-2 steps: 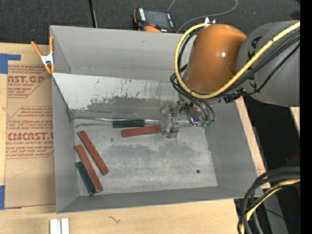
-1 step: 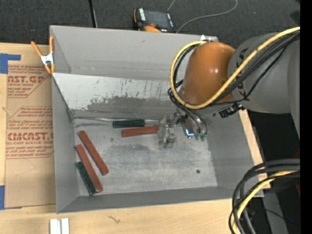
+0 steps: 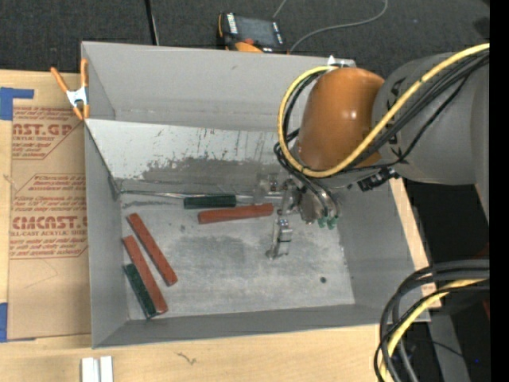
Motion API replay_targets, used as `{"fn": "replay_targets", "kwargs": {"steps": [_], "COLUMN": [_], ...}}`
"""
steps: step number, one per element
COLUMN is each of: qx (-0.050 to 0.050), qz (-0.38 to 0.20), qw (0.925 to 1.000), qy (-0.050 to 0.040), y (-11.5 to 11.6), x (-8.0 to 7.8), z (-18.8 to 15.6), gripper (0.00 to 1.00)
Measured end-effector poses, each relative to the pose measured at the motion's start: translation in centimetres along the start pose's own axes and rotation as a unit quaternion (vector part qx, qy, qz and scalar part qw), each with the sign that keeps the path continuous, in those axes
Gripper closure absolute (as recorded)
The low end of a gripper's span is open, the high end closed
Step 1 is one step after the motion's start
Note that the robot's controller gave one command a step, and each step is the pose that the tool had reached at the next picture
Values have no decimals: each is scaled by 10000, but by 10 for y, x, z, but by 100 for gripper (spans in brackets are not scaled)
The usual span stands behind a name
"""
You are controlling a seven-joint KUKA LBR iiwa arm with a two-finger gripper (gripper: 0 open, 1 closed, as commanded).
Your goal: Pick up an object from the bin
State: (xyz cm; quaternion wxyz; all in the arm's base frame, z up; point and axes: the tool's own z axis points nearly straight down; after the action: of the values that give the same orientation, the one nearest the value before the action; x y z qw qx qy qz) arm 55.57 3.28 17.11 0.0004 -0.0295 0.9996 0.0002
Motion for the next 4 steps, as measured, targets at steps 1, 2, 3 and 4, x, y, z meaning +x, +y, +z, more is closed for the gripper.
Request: {"fn": "replay_targets", "kwargs": {"steps": [1, 2, 3, 4], "qx": [1, -7, 1, 0], "qz": [1, 1402, 1402, 1412], "qw": [10000, 9901, 9901, 9900], "qy": [-4, -10, -7, 26], "y": [0, 13, 12, 65], "x": [0, 7, 7, -21], "z": [0, -13, -13, 83], "gripper": [100, 100, 0, 0]}}
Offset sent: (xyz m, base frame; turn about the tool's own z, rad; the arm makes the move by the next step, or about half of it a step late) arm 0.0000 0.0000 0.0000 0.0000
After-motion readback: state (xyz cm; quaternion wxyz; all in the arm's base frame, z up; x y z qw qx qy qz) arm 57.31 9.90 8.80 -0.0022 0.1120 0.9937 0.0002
